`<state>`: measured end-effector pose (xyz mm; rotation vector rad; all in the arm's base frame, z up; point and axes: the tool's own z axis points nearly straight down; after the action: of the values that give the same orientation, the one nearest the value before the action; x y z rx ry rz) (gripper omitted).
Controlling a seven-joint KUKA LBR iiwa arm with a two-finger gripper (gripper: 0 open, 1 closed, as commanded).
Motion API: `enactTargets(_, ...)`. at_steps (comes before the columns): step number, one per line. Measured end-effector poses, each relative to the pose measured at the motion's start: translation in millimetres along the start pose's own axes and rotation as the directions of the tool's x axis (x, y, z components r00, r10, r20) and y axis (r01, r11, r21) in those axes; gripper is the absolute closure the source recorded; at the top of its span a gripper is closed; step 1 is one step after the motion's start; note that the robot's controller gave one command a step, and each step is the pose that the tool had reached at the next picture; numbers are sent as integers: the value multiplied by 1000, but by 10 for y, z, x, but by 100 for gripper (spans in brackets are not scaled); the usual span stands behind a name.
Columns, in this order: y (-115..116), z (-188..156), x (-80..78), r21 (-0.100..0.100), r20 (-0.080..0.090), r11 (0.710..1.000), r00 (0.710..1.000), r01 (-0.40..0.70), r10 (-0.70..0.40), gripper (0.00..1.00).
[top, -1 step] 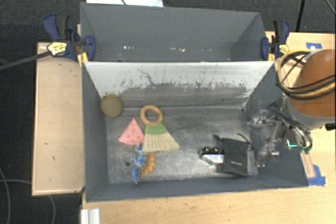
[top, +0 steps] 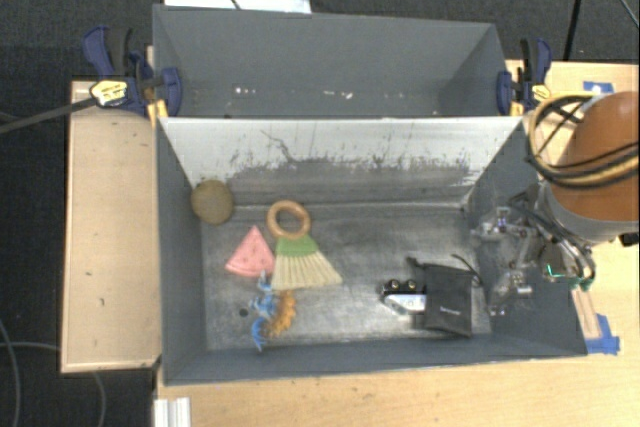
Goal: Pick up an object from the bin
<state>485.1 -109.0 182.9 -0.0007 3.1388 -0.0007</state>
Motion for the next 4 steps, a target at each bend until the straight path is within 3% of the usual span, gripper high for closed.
enactTargets(1,39,511,-60,2,7,1000,1000,20,-20,0)
enactTargets(2,107,1103,6,0,2,1000,1000,-23,23,100)
enactTargets(3,107,1103,6,1,2,1000,1000,-22,22,100)
enactTargets(4,144,719,33,-2,-10,1000,1000,-21,21,100)
